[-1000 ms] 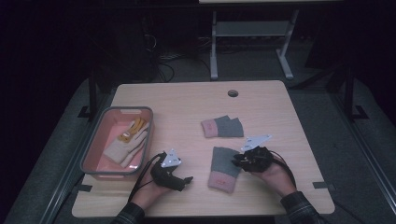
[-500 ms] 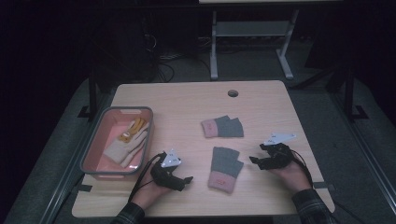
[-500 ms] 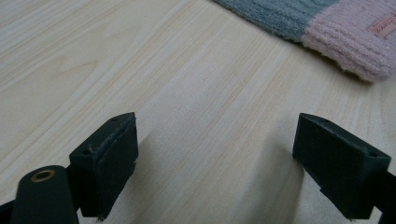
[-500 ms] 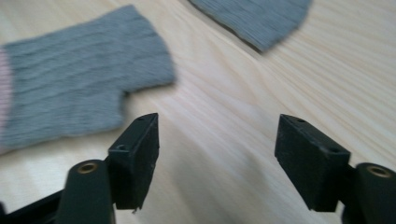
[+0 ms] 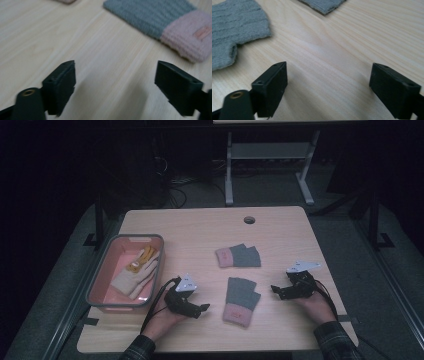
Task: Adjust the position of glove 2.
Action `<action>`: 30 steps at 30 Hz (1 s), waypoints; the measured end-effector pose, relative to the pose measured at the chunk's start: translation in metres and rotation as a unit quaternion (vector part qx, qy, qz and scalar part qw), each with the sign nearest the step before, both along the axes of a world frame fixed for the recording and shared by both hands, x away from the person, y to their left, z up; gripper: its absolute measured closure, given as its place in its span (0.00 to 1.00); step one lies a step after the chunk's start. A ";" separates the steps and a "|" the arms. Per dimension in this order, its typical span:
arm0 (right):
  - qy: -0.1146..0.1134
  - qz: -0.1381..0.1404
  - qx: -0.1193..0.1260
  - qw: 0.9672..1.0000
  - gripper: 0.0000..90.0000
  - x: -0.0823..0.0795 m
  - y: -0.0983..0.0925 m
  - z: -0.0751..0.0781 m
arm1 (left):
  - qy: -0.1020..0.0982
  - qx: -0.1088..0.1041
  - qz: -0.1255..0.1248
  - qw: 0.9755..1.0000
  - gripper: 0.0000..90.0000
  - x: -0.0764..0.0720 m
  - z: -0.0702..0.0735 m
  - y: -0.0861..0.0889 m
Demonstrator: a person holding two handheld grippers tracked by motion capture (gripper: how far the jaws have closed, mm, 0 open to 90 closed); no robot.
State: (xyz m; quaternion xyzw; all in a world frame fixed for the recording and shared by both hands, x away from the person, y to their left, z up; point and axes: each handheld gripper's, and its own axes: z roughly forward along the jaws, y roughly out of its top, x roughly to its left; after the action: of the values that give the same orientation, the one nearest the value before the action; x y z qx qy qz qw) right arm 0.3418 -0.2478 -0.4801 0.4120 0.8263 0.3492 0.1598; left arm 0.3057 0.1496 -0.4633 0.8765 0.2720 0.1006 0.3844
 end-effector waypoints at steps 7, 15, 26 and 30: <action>-0.001 -0.003 0.011 1.000 0.12 0.001 -0.003 -0.003 | 0.007 -0.005 -0.006 1.000 0.33 0.018 0.010 -0.010; -0.001 -0.004 0.011 1.000 0.12 0.001 -0.003 -0.003 | 0.012 -0.020 -0.003 1.000 0.78 0.051 0.021 -0.016; -0.001 -0.005 0.011 1.000 0.12 0.001 -0.003 -0.003 | 0.005 -0.013 -0.016 1.000 0.99 0.096 0.031 -0.042; 0.000 -0.005 0.009 1.000 0.12 0.001 -0.003 -0.002 | -0.005 -0.018 -0.018 1.000 1.00 0.112 0.037 -0.052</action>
State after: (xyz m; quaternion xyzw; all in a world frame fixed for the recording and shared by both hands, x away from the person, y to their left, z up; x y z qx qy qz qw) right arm 0.3424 -0.2509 -0.4826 0.4179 0.8208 0.3559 0.1578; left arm 0.4174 0.0976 -0.4261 0.8738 0.2557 0.0932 0.4030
